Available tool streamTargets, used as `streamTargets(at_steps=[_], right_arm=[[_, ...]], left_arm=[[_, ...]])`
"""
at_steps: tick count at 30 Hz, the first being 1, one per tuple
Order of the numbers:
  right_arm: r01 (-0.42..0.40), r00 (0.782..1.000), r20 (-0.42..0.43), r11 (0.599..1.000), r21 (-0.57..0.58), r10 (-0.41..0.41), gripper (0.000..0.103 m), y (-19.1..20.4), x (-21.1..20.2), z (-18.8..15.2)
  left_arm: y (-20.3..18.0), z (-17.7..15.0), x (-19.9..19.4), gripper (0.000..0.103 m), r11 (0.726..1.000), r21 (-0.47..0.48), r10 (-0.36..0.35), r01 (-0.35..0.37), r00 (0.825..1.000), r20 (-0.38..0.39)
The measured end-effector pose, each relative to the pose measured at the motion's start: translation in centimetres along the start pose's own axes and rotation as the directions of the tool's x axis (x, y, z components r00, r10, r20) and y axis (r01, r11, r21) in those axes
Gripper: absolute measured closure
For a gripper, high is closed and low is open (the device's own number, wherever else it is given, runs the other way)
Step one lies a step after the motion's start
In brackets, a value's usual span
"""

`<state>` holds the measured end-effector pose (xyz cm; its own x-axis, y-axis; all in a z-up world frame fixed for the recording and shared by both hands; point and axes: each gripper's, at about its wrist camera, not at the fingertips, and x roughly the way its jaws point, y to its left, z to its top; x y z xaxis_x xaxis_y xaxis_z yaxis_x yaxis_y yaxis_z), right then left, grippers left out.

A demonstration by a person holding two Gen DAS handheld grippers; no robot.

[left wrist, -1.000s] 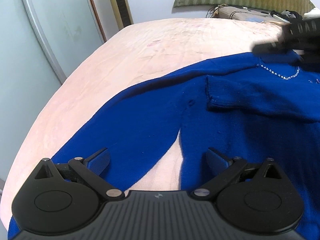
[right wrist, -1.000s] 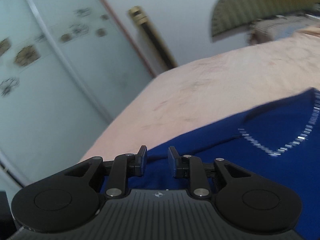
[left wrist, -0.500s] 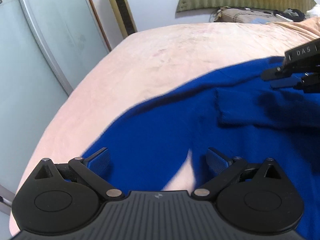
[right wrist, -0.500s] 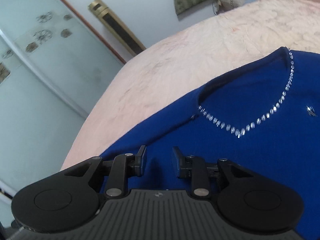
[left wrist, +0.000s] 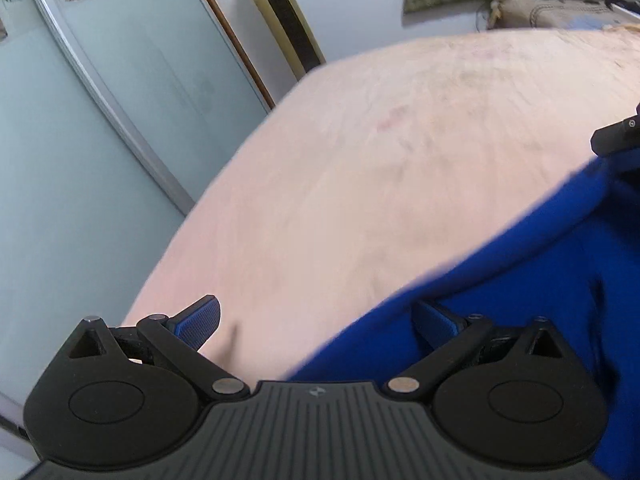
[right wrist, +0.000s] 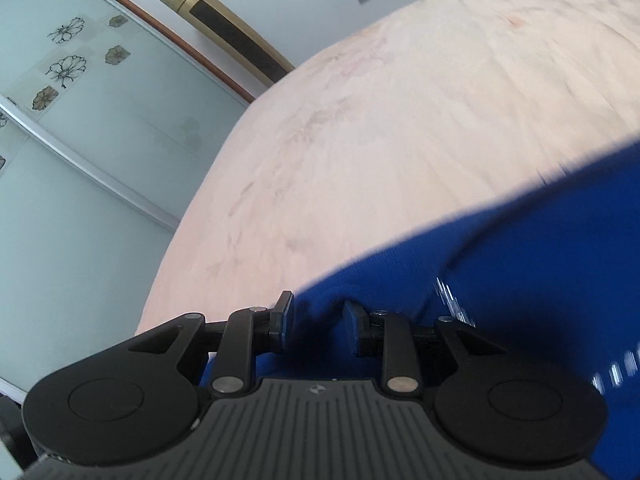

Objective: Fold small clothes

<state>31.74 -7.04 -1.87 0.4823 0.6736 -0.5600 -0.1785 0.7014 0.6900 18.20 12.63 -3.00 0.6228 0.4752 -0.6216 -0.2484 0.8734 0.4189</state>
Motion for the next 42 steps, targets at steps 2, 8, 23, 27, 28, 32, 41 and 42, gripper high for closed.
streamTargets(at_steps=[2, 8, 23, 27, 28, 32, 41, 42], right_arm=[[0.002, 1.000, 0.031, 1.000, -0.017, -0.001, 0.065, 0.5, 1.1, 1.5], [0.079, 0.982, 0.181, 0.991, -0.109, -0.058, 0.055, 2.5, 1.2, 3.8], [0.304, 0.937, 0.224, 0.943, -0.137, -0.269, 0.036, 0.5, -6.4, -0.6], [0.319, 0.932, 0.245, 0.926, -0.203, -0.267, 0.028, 0.6, -11.6, -5.3], [0.345, 0.925, 0.246, 0.910, -0.230, -0.289, 0.027, 0.7, -12.7, -6.7], [0.410, 0.902, 0.254, 0.878, -0.248, -0.350, 0.005, -0.6, -16.0, -11.2], [0.504, 0.809, 0.386, 0.860, -0.072, -0.442, 0.004, -5.4, -21.9, -14.8], [0.532, 0.801, 0.352, 0.846, -0.047, -0.484, 0.006, -6.3, -21.9, -14.8]], left_arm=[[-0.4, 1.5, 1.3, 0.000, 0.999, -0.020, 0.035, -0.035, 0.999, 0.004], [-0.1, 3.4, 1.7, 0.000, 0.997, -0.053, 0.054, -0.052, 0.998, 0.027], [-4.2, 1.3, -6.0, 0.000, 0.972, 0.017, -0.235, 0.235, 0.971, 0.052], [-5.5, -0.1, -7.3, 0.000, 0.959, 0.030, -0.282, 0.281, 0.959, 0.036], [-6.0, -0.3, -7.5, 0.000, 0.959, 0.042, -0.281, 0.279, 0.959, 0.038], [-8.1, -1.3, -7.0, 0.000, 0.984, 0.093, -0.158, 0.152, 0.985, 0.063], [-7.8, -2.0, -9.2, 0.000, 0.987, 0.082, -0.143, 0.136, 0.986, 0.086], [-7.8, -2.1, -9.5, 0.000, 0.986, 0.075, -0.157, 0.151, 0.984, 0.083]])
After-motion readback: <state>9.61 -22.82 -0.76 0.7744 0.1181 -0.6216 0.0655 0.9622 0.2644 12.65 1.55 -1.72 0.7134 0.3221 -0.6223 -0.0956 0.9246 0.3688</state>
